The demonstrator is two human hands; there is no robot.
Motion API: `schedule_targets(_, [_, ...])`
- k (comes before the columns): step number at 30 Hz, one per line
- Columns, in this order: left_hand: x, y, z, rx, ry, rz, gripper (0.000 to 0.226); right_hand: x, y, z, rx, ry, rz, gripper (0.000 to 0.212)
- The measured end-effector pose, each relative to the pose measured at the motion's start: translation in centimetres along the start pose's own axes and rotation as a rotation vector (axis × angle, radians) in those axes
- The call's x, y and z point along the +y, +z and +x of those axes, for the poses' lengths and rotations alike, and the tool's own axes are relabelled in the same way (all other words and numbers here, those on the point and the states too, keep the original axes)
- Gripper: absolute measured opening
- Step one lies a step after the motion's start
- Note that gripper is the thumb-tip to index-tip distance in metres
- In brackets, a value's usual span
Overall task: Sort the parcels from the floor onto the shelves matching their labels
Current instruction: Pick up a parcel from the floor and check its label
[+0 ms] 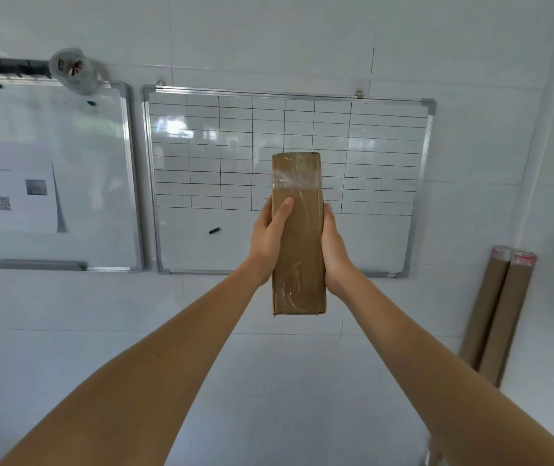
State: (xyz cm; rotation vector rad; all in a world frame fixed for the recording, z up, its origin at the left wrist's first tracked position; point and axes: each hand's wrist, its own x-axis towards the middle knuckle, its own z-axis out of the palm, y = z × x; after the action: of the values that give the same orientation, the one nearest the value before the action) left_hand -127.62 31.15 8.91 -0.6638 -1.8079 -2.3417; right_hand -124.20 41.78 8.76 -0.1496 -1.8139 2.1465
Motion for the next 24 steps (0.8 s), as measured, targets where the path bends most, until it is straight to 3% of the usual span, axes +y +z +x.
schedule_targets(8, [-0.3,-0.7,0.3,0.037,0.04,0.094,0.049,0.5,0.3,0.2,0.069,-0.039,-0.01,0.049])
schedule_targets(15, [-0.7,-2.3,1.4,0.213,-0.012,0.077,0.039,2.7,-0.4,2.3,0.27,-0.267,-0.228,0.035])
schedule_targets(17, [-0.9,-2.1,1.0,0.202,-0.063,0.006,0.047,2.6,0.1,1.5,0.305,-0.317,-0.291,0.04])
schedule_targets(20, [-1.6,-1.9,0.6,0.116,-0.093,-0.05,0.083,2.2,0.4,0.9,0.308,-0.402,-0.289,0.037])
schedule_targets(24, [-2.3,-2.4,0.8,0.087,-0.08,-0.043,0.076,2.3,0.0,1.1,0.269,-0.472,-0.374,0.039])
